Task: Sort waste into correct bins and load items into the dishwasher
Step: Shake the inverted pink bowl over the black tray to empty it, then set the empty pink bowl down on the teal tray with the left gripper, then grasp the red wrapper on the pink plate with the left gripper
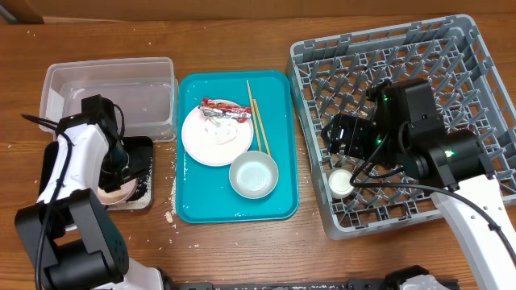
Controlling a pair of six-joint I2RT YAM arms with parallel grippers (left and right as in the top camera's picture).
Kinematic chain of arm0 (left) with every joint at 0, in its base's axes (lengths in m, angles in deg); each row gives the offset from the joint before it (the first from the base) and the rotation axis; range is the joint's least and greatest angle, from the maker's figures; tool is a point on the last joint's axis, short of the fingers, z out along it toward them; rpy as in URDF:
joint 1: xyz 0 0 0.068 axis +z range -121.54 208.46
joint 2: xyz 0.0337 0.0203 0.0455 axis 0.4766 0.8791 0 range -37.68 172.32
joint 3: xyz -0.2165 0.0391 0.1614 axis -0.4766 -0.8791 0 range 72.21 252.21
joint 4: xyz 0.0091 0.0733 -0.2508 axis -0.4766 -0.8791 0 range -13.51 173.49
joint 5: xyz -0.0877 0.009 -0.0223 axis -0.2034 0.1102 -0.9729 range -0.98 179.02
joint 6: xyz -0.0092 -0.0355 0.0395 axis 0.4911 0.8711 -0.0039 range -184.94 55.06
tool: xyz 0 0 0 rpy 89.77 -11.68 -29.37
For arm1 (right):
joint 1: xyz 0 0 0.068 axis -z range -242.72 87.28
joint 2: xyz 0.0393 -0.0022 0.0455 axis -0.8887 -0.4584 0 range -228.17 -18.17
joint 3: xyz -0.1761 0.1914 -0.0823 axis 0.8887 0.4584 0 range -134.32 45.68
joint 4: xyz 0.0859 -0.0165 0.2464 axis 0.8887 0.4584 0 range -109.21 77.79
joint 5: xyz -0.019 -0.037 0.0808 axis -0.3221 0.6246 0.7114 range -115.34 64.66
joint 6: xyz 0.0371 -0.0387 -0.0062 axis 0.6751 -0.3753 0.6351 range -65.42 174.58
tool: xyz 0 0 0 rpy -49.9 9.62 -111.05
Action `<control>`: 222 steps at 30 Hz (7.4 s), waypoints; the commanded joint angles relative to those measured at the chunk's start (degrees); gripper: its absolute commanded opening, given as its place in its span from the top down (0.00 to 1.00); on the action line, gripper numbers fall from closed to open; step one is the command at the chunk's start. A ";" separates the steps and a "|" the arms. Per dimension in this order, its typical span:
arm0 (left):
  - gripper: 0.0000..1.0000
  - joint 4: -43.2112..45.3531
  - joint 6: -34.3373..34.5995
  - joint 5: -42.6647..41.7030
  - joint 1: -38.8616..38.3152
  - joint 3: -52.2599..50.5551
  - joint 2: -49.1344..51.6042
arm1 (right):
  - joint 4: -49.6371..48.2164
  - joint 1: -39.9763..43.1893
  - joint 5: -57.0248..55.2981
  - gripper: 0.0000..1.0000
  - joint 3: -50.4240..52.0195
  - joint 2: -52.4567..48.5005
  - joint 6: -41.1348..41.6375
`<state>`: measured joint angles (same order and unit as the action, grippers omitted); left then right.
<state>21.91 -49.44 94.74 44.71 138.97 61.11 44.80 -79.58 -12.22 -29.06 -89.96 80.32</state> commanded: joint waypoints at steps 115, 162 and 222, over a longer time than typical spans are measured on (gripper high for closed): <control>0.96 -7.76 15.50 -7.98 -35.54 1.99 -17.70 | 1.77 -0.02 0.02 0.00 -1.07 -0.02 0.17; 0.11 30.71 11.96 5.07 -33.79 11.30 11.91 | 0.68 -0.02 -0.13 0.00 0.44 -0.26 -0.20; 0.20 29.22 35.19 -2.43 -26.86 19.65 17.86 | 2.34 -0.02 -0.15 0.00 0.55 -2.82 -0.20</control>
<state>51.81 -23.84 90.61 17.59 158.66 78.07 47.44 -79.58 -12.24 -28.77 -91.76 80.25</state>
